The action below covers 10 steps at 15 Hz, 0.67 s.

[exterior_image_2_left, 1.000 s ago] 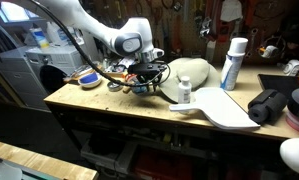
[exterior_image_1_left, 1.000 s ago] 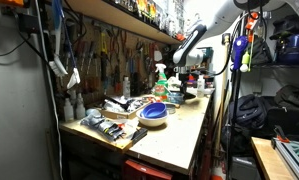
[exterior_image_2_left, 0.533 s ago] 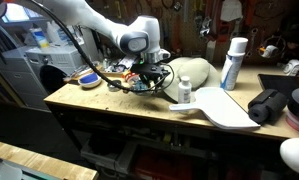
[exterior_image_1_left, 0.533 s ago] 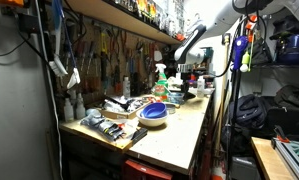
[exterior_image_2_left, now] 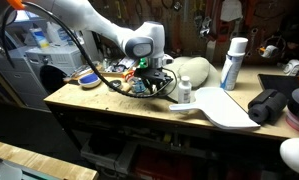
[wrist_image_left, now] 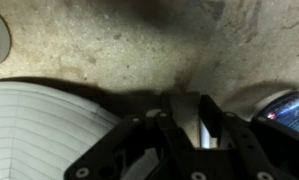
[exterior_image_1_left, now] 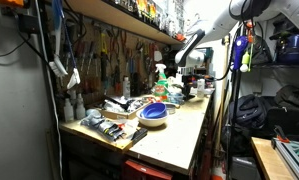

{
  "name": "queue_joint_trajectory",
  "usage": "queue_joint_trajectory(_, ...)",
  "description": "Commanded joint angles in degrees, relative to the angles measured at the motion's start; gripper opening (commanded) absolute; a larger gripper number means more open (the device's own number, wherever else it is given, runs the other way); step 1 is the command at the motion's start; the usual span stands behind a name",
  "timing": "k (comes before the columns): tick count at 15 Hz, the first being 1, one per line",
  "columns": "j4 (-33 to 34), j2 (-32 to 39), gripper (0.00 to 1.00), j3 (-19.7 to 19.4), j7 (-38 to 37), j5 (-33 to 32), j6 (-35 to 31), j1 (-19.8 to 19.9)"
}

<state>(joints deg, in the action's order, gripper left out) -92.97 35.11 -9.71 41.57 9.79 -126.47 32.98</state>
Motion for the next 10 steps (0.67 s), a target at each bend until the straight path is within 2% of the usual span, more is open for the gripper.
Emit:
queue_joint_trajectory(1, 2.1, 1.4, 0.37, 1.2, -0.6, 0.7, 0.8, 0.8)
queue_joint_trajectory(10, 2.5, 1.5, 0.39, 2.1, -0.1, 0.9, 1.3, 0.8)
